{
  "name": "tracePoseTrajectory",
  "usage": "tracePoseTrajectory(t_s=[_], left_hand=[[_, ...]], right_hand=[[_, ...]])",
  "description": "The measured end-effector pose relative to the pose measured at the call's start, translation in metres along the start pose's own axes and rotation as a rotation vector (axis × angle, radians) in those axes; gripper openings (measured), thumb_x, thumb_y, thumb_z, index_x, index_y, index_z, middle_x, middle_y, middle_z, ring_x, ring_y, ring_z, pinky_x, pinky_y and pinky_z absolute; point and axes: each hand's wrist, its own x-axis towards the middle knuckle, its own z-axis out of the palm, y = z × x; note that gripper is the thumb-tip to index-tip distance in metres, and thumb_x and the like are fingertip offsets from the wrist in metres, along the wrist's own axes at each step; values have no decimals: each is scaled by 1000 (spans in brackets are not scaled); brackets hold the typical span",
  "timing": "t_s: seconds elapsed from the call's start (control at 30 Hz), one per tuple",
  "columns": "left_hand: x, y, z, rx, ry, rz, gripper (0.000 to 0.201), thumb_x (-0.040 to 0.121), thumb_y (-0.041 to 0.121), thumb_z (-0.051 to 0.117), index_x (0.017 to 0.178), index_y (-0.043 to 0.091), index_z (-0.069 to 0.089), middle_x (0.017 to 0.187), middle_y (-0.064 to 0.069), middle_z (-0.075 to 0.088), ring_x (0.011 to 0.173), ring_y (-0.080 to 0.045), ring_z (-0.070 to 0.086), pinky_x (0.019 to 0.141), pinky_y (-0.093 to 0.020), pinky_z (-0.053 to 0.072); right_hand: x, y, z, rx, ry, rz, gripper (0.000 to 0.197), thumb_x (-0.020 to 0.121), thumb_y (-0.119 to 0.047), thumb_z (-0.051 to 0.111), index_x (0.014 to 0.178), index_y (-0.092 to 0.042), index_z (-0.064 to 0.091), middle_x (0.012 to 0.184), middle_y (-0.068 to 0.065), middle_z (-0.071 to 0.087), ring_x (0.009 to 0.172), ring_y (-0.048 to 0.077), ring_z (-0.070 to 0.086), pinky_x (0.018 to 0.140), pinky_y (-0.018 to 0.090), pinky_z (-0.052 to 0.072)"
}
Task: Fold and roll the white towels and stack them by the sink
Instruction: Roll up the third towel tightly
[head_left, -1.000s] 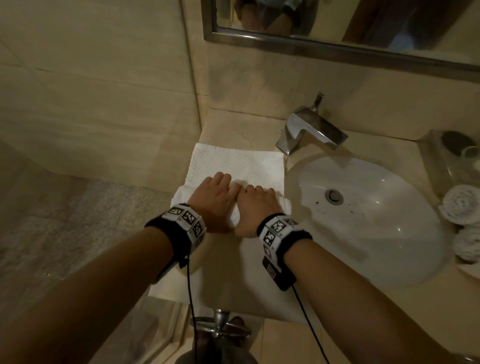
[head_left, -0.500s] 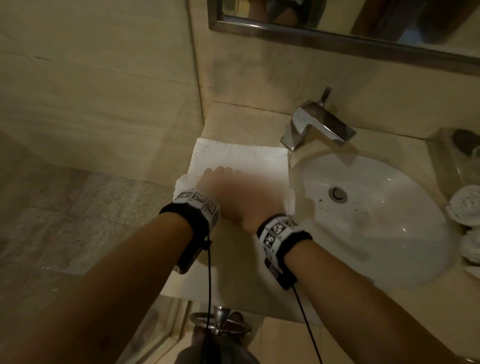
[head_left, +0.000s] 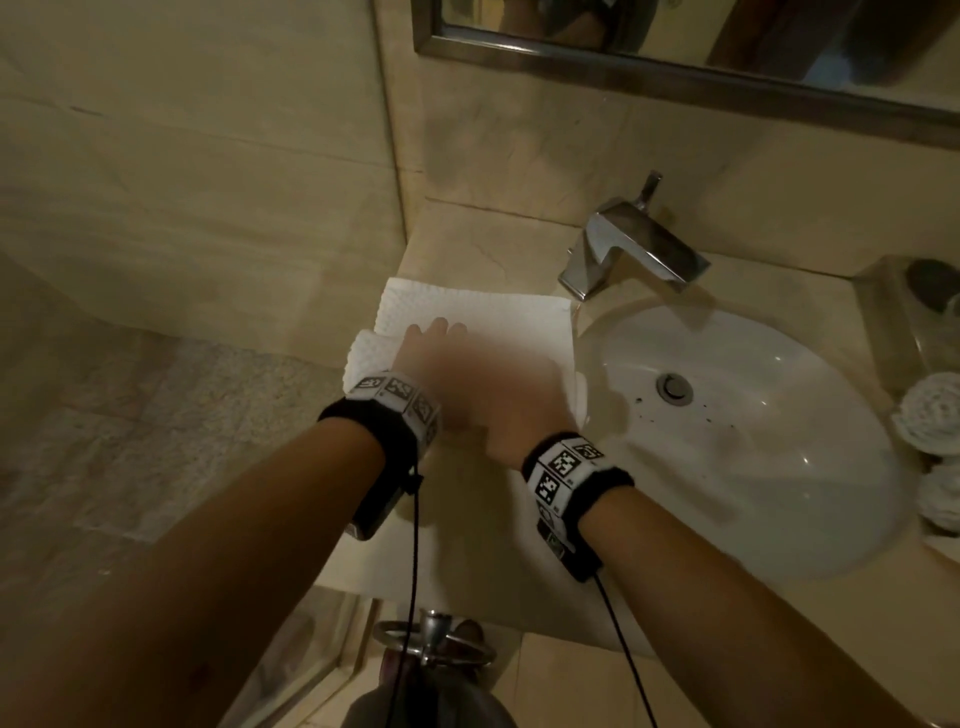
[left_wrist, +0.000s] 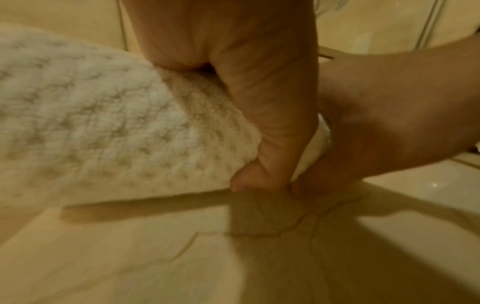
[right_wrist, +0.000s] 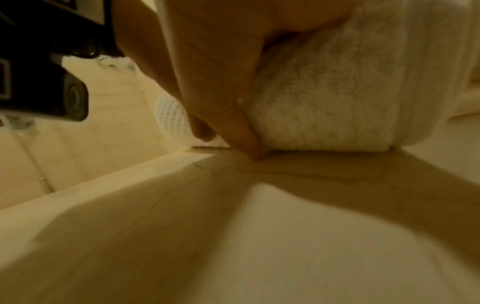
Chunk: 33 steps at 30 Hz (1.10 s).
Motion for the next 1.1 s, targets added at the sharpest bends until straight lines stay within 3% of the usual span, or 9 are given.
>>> tracePoseTrajectory(t_s=[0.17,0.37,0.43,0.57,0.7,0.8,0.87,1.0,1.1], left_hand=[[0,1,-10,-114,-200,-18,73,52,38,81,118,23,51,114,-1,56,106,-22,52,85,-35,46],[-28,5,14,-40,142,48,67,70,57,62,119,15,43,112,-4,48,99,-23,43,80,-32,35],[-26,6,14,-28,146,35,68,70,56,63,121,16,43,111,-3,50,99,-22,45,82,-32,37],[-4,3,2,-68,-20,53,72,60,47,74,120,20,46,112,-1,53,101,-21,49,90,-32,45],[4,1,3,-127,-174,11,79,52,46,81,120,22,48,113,0,56,102,-20,53,89,-34,48],[1,1,0,-162,-187,-26,77,53,45,80,119,21,49,113,0,56,103,-19,53,88,-33,47],[-5,1,-1,-172,-101,-45,73,55,49,77,115,20,49,111,-1,54,102,-19,50,85,-31,45],[-27,7,12,-91,115,-41,76,61,75,59,108,17,44,101,0,50,89,-20,44,79,-33,34],[-32,12,20,-85,167,-73,78,63,73,57,116,18,43,105,0,51,94,-22,45,83,-35,32]], right_hand=[[15,2,-19,118,-291,11,69,67,-38,73,125,-18,43,109,2,59,101,24,59,90,37,43],[20,5,-37,158,-371,21,41,61,-27,68,97,-22,48,71,-6,51,67,17,53,61,27,43],[19,3,-36,177,-352,27,48,61,-30,68,104,-21,51,77,-5,54,71,17,55,64,29,44],[6,2,-20,118,-213,24,74,65,-42,67,128,-13,39,120,5,45,113,25,44,97,40,39],[-6,3,-16,-27,-157,-83,81,66,-30,74,134,-15,32,126,6,42,116,26,42,99,42,35],[6,1,-25,27,-262,-51,85,68,-43,76,136,-14,33,127,6,47,117,27,46,102,43,36],[16,3,-35,57,-299,-50,76,65,-47,78,126,-17,44,111,1,56,104,23,55,91,36,43],[28,7,-47,131,-430,-27,34,52,-24,74,83,-18,62,69,-3,60,64,15,59,50,21,42],[35,6,-43,193,-551,12,39,42,-23,73,79,-20,61,69,-1,65,64,18,64,57,26,53]])
